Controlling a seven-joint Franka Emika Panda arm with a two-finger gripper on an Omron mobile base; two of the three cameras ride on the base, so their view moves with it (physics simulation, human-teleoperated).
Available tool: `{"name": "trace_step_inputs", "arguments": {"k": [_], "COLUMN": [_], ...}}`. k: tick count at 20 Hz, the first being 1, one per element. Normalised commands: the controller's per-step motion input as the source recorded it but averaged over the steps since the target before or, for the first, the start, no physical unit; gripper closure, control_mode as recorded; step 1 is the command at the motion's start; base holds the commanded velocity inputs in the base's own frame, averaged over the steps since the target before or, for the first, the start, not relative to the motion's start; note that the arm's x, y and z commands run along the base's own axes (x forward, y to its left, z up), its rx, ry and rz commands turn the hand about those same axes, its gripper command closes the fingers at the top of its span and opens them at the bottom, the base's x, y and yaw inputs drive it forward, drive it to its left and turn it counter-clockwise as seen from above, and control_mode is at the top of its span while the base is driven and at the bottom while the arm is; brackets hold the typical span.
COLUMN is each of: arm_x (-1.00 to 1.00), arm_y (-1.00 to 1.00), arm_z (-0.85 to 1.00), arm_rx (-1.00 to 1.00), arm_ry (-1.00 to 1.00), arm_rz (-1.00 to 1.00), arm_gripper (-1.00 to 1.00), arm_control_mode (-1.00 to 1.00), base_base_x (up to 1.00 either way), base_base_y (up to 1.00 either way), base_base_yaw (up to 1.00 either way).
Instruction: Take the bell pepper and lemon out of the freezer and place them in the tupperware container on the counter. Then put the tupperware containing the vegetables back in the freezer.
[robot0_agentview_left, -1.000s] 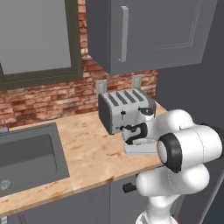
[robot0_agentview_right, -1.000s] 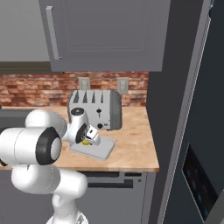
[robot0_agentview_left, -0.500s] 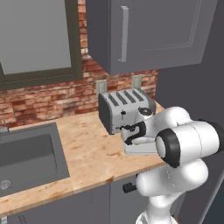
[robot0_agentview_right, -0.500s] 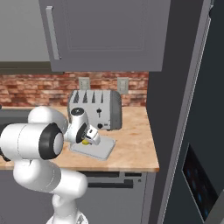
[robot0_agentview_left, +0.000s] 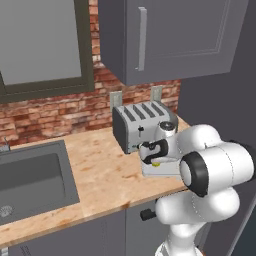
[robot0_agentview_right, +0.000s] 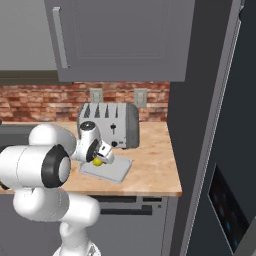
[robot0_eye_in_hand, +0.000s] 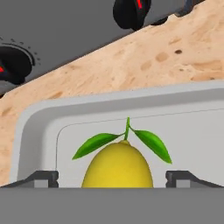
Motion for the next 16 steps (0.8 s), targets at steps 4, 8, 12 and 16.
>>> {"name": "trace_step_inputs", "arguments": {"k": [4,8,12,16], "arm_x": [-0.26,-0.54,-0.71,-0.91], "arm_y": [0.00,0.00,0.00,0.00], "arm_z": [0.86,0.86,0.79,0.88], "arm_rx": [0.00,0.00,0.00,0.00], "arm_ry": [-0.20,-0.26,-0.25,-0.26], "arm_rz": [0.00,0.00,0.00,0.00], "arm_gripper": [-1.00,-1.00,-1.00,-1.00], "arm_control_mode": [-1.00,-1.00,-1.00,-1.00], "base_base_x": [0.00,0.00,0.00,0.00], "base_base_y": [0.00,0.00,0.00,0.00], "base_base_yaw": [0.00,0.00,0.00,0.00]}}
